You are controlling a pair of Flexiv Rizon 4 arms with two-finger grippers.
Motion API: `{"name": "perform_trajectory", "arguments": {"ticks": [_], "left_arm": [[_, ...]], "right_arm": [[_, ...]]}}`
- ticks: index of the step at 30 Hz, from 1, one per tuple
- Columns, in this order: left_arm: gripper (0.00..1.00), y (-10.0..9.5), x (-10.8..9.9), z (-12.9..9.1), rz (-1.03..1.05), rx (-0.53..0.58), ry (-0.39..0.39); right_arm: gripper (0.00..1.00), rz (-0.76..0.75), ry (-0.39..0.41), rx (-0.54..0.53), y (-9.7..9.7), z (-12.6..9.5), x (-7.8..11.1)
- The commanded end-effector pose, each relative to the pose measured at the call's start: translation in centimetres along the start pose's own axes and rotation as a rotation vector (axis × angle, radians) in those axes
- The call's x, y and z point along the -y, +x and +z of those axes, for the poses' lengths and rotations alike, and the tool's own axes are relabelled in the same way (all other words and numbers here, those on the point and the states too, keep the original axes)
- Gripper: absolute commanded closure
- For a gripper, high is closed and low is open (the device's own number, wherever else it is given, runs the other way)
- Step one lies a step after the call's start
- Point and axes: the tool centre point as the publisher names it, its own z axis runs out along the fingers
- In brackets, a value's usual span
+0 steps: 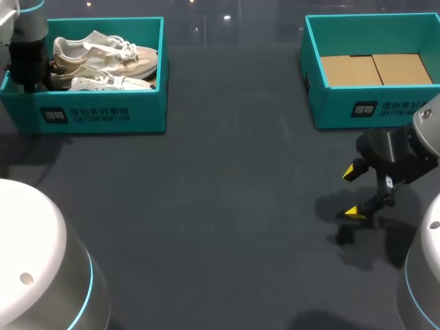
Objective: Take the shoe out of the shoebox, open the shoe tongue, remove and reinsert the insole, then place the shoe into the shoebox
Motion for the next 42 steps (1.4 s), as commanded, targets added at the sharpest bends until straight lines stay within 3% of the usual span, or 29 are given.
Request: {"name": "perform_trajectory", "arguments": {"ticks": [1,12,21,30,42], "left_arm": [[1.00,-0.2,0.2,0.0,-0.002,0.003,0.000],[1.00,1.2,0.4,-1.4,-0.048,0.026,-0.004],[1.00,2.2,-0.3,-3.8,-0.116,0.063,-0.015],[1.00,3.7,-1.4,-7.2,-0.167,0.081,-0.036],[1.00,4.7,-0.5,-13.3,-0.190,0.107,-0.072]], "right_arm": [[0.00,0.000,0.003,0.004,0.2,0.0,0.0],[0.00,0.000,0.003,0.004,0.2,0.0,0.0],[0.00,0.000,0.003,0.004,0.2,0.0,0.0],[0.00,0.000,0.003,0.004,0.2,0.0,0.0],[0.00,0.000,0.003,0.004,0.2,0.0,0.0]]}}
